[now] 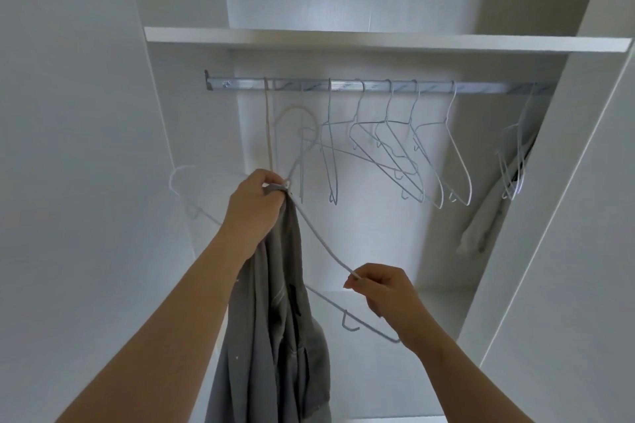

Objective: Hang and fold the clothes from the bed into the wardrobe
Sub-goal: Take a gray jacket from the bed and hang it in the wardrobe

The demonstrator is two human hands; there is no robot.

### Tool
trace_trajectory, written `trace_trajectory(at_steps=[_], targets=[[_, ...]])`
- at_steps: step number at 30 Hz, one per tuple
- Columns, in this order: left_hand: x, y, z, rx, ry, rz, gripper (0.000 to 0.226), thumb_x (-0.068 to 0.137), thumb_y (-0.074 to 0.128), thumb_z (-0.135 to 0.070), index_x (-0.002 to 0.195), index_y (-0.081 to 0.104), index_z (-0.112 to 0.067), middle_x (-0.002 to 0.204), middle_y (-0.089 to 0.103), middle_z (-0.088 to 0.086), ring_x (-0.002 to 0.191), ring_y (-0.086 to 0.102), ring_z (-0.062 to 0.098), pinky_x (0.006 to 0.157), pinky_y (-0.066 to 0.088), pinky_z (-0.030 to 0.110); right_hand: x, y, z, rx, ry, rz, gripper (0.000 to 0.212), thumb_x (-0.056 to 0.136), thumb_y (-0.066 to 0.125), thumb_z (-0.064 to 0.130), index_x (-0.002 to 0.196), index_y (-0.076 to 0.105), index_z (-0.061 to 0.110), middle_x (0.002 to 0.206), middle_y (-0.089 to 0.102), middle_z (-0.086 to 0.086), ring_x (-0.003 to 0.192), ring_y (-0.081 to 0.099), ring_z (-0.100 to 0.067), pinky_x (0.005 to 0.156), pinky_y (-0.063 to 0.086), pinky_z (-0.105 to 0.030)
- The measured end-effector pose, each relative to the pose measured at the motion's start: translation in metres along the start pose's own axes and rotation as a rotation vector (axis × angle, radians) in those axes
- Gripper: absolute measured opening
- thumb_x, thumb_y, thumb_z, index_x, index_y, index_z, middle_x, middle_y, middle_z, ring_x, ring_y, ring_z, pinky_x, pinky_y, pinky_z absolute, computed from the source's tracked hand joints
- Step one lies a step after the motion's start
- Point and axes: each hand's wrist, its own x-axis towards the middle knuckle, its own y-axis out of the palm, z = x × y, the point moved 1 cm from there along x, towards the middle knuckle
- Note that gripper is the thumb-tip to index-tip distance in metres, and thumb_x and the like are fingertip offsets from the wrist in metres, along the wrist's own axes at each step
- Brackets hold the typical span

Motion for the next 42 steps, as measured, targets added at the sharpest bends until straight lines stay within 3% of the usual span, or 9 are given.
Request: trace_trajectory(at_steps=[4, 8, 13, 16, 20, 29, 32, 37, 42], targets=[[-0.021, 0.031, -0.010, 0.083, 0.065, 0.182, 0.020, 0.088, 0.054, -0.013, 0.078, 0.056, -0.031, 0.077, 0.056, -0.007, 0.061, 0.052, 0.006, 0.040, 0.035, 0.005, 0.008, 0.003, 0.016, -0.139, -0.047, 0.184, 0.016, 0.087, 0.057, 0.011, 0.093, 0.061, 0.026, 0.057, 0.055, 0.012, 0.045, 0.049, 0.006, 0.051, 0.038, -0.009], [-0.032, 0.040, -0.009, 0.012, 0.029, 0.186, 0.029, 0.090, 0.052, -0.013, 0.110, 0.053, -0.033, 0.077, 0.052, -0.013, 0.065, 0.049, 0.001, 0.050, 0.040, 0.003, 0.014, 0.001, 0.027, 0.052, -0.092, 0.075, 0.023, 0.087, 0.056, 0.010, 0.066, 0.053, 0.019, 0.040, 0.044, 0.016, 0.036, 0.040, 0.002, 0.040, 0.030, -0.007], [-0.031, 0.022, -0.007, -0.034, -0.042, -0.009, 0.053, 0.093, 0.051, -0.019, 0.139, 0.030, -0.031, 0.093, 0.052, -0.008, 0.080, 0.051, 0.007, 0.073, 0.041, 0.018, 0.009, -0.006, 0.010, 0.190, -0.092, 0.012, 0.040, 0.085, 0.059, 0.003, 0.053, 0.037, 0.014, 0.041, 0.034, 0.010, 0.038, 0.030, -0.004, 0.041, 0.031, -0.013], [-0.031, 0.013, -0.008, 0.039, -0.016, -0.056, 0.021, 0.093, 0.049, -0.015, 0.109, 0.058, -0.025, 0.095, 0.053, -0.011, 0.086, 0.051, 0.008, 0.077, 0.039, 0.018, 0.010, -0.007, 0.009, 0.304, -0.061, 0.021, 0.040, 0.085, 0.061, 0.005, 0.053, 0.039, 0.017, 0.042, 0.035, 0.007, 0.037, 0.030, -0.006, 0.038, 0.029, -0.014], [-0.032, 0.003, 0.001, 0.054, -0.110, -0.086, 0.020, 0.091, 0.054, -0.015, 0.075, 0.060, -0.025, 0.077, 0.056, -0.010, 0.073, 0.051, 0.007, 0.061, 0.038, 0.016, 0.013, -0.012, 0.008, 0.314, -0.015, -0.118, 0.045, 0.090, 0.058, 0.026, 0.054, 0.032, 0.017, 0.041, 0.029, 0.007, 0.033, 0.024, -0.004, 0.035, 0.025, -0.014], [-0.034, -0.018, 0.028, -0.296, -0.475, -0.347, 0.005, 0.089, 0.059, -0.015, 0.084, 0.060, -0.014, 0.079, 0.055, 0.005, 0.074, 0.051, 0.022, 0.076, 0.044, 0.036, 0.020, -0.024, 0.006, 0.350, -0.037, -0.170, 0.061, 0.095, 0.051, 0.030, 0.034, 0.044, 0.023, 0.035, 0.032, 0.010, 0.031, 0.028, -0.004, 0.034, 0.026, -0.013], [-0.028, -0.028, 0.032, -0.312, -0.500, -0.403, 0.006, 0.091, 0.055, -0.015, 0.095, 0.058, -0.013, 0.079, 0.054, 0.005, 0.077, 0.051, 0.025, 0.075, 0.044, 0.035, 0.020, -0.027, 0.005, 0.352, -0.051, -0.110, 0.062, 0.095, 0.052, 0.026, 0.033, 0.043, 0.024, 0.036, 0.032, 0.010, 0.031, 0.026, -0.004, 0.035, 0.025, -0.012], [-0.020, -0.045, 0.035, -0.403, -0.522, -0.473, 0.015, 0.094, 0.048, -0.009, 0.090, 0.062, -0.014, 0.074, 0.057, 0.005, 0.065, 0.053, 0.020, 0.058, 0.046, 0.028, 0.021, -0.027, -0.002, 0.316, -0.022, -0.015, 0.062, 0.094, 0.053, 0.024, 0.033, 0.039, 0.024, 0.037, 0.029, 0.010, 0.033, 0.023, -0.006, 0.035, 0.023, -0.014], [-0.019, -0.055, 0.039, -0.310, -0.459, -0.475, 0.014, 0.093, 0.049, -0.012, 0.093, 0.063, -0.015, 0.082, 0.060, 0.008, 0.071, 0.055, 0.022, 0.072, 0.046, 0.032, 0.024, -0.031, -0.008, 0.176, 0.012, 0.031, 0.061, 0.093, 0.054, 0.028, 0.035, 0.034, 0.023, 0.038, 0.028, 0.008, 0.035, 0.022, -0.008, 0.037, 0.024, -0.015]])
